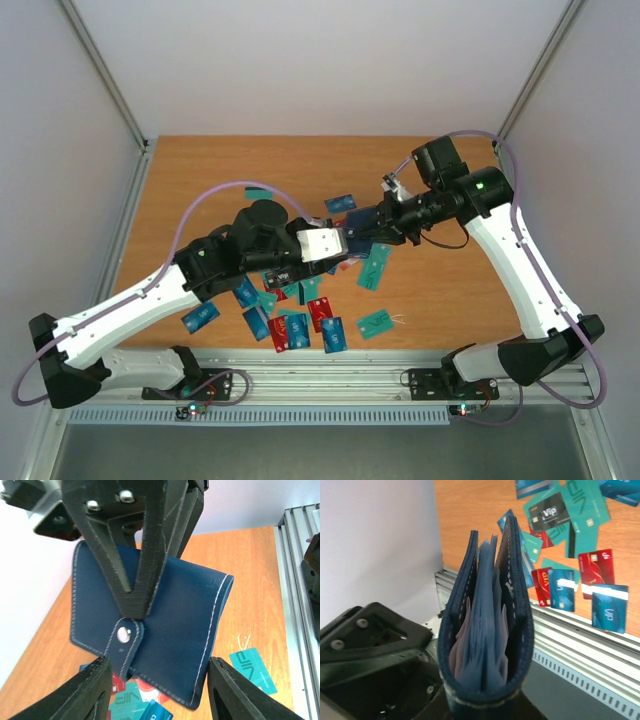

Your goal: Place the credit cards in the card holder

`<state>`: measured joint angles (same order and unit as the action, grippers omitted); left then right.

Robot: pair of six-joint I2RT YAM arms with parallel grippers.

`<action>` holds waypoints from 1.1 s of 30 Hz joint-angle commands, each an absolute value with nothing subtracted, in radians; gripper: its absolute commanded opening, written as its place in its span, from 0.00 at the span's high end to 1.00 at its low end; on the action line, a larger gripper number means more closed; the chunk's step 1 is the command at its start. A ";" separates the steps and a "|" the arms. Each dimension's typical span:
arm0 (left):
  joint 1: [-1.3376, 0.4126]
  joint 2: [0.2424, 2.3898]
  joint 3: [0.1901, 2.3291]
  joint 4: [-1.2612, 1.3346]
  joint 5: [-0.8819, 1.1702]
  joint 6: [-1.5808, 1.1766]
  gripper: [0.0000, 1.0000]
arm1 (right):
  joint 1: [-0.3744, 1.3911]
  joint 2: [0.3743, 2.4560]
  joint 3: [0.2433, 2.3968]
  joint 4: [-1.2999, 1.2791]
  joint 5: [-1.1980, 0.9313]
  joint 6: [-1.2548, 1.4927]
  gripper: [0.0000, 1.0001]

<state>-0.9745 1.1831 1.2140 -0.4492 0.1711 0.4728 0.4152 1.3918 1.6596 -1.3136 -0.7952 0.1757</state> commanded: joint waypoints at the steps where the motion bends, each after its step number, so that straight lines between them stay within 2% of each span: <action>1: -0.974 1.112 1.282 -0.495 0.211 0.510 0.43 | 0.428 1.384 1.693 -1.410 -0.721 0.135 0.99; 4: -0.974 1.076 1.286 -0.532 0.231 0.480 0.40 | 0.428 1.398 1.720 -1.422 -0.710 0.125 0.99; 8: -0.974 1.093 1.275 -0.483 0.176 0.453 0.47 | 0.438 1.399 1.732 -1.410 -0.741 0.127 0.99; 16: -0.974 1.179 1.292 -0.412 0.186 0.467 0.53 | 0.491 1.390 1.741 -1.410 -0.753 0.151 0.99; 25: -0.977 1.204 1.257 -0.414 0.246 0.473 0.53 | 0.509 1.364 1.750 -1.398 -0.770 0.194 0.99; 33: -1.023 1.254 1.253 -0.379 0.018 0.495 0.58 | 0.553 1.353 1.729 -1.390 -0.810 0.214 0.99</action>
<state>-0.9966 1.2098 1.2594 -0.4412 0.1627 0.4694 0.5243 1.3861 1.7164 -1.4044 -0.7254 0.1818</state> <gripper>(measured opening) 0.425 0.101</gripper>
